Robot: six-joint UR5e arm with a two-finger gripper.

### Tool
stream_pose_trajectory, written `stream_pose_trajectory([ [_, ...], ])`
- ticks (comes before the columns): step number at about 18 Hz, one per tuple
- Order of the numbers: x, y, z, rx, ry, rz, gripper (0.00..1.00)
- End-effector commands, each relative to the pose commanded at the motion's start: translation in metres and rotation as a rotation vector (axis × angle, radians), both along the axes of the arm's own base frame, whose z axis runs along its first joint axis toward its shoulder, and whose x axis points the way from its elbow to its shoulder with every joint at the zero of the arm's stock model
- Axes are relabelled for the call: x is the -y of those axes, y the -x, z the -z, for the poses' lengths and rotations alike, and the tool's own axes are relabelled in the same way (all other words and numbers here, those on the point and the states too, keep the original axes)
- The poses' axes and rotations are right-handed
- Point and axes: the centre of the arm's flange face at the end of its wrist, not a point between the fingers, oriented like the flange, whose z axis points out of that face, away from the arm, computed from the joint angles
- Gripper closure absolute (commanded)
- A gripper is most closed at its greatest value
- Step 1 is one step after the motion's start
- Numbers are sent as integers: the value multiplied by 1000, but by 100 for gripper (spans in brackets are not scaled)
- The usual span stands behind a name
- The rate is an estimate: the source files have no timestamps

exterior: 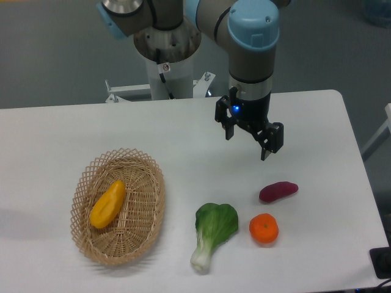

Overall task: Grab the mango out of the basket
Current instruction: 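Move the open gripper over the wicker basket above the yellow mango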

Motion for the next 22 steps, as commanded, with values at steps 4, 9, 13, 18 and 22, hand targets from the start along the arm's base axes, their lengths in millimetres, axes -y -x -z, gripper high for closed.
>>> stream_pose_trajectory([
  [4,0,-1,2,-1,1,1,0],
  [9,-2,-10,-2,-5,-6,-1,0],
  [13,-3,-21,10,20,-34,-33,0],
  [18,-32,-62,36,42,-113,-153,0],
  [22,-71,-107,59,107,-99,-189,0],
])
